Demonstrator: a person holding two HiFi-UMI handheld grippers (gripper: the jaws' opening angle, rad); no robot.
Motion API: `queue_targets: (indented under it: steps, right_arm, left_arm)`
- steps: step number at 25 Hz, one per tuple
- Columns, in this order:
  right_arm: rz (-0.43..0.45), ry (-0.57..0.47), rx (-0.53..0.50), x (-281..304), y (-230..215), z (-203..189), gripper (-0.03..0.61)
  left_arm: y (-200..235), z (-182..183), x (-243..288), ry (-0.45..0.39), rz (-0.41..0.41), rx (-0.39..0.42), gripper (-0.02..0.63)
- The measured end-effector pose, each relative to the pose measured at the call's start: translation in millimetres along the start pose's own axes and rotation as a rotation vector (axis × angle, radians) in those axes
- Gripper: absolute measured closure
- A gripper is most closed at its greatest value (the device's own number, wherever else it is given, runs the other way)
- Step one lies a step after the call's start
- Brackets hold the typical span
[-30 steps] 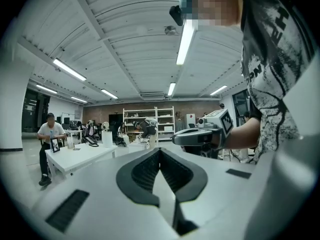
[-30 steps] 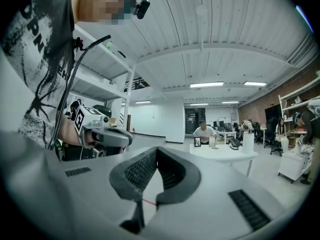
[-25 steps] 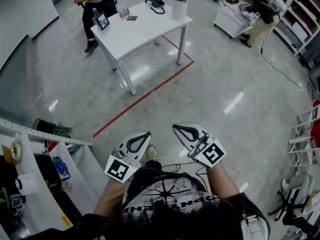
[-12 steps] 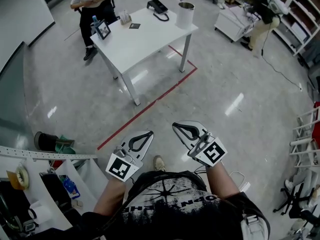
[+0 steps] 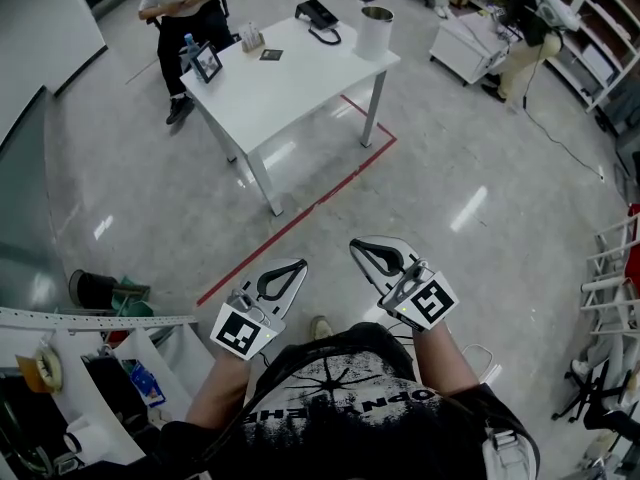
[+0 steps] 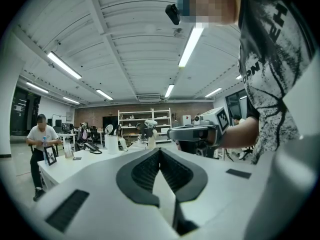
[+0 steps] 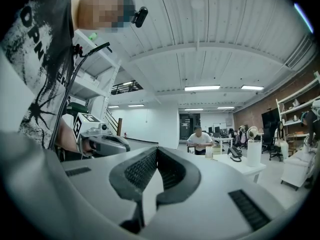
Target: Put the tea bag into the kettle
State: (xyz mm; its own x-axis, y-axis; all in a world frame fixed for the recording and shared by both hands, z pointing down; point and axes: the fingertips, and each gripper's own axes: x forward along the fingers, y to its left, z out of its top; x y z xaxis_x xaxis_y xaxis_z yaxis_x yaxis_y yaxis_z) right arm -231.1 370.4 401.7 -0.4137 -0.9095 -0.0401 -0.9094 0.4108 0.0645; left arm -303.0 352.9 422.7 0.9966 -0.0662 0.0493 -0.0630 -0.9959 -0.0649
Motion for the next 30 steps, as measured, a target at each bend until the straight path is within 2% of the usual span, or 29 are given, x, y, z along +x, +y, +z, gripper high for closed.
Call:
queue_targets:
  steps: [7, 11, 17, 23, 30]
  right_arm:
    - [-0.026, -0.024, -0.012, -6.2, -11.3, 6.1, 0.569]
    - [-0.035, -0.032, -0.009, -4.6, -32.3, 5.1, 0.568]
    - [-0.006, -0.039, 0.013, 19.5, -97.6, -7.2, 0.569]
    - [0.083, -0.044, 0.003, 65.2, -165.4, -9.9, 0.569]
    - [0.148, -0.024, -0.021, 97.0, -230.7, -9.1, 0.569]
  left_arm:
    - [6.4, 0.3, 11.3, 0.002, -0.006, -0.01, 0.601]
    - [18.2, 0.3, 31.6, -0.003, -0.009, -0.014, 0.603]
    - [53.3, -3.7, 80.7, 0.019, 0.012, -0.018, 0.602]
    - [115.3, 0.6, 133.2, 0.017, 0.086, -0.037, 0.601]
    - [166.2, 8.9, 186.2, 0.026, 0.151, -0.045, 0.601]
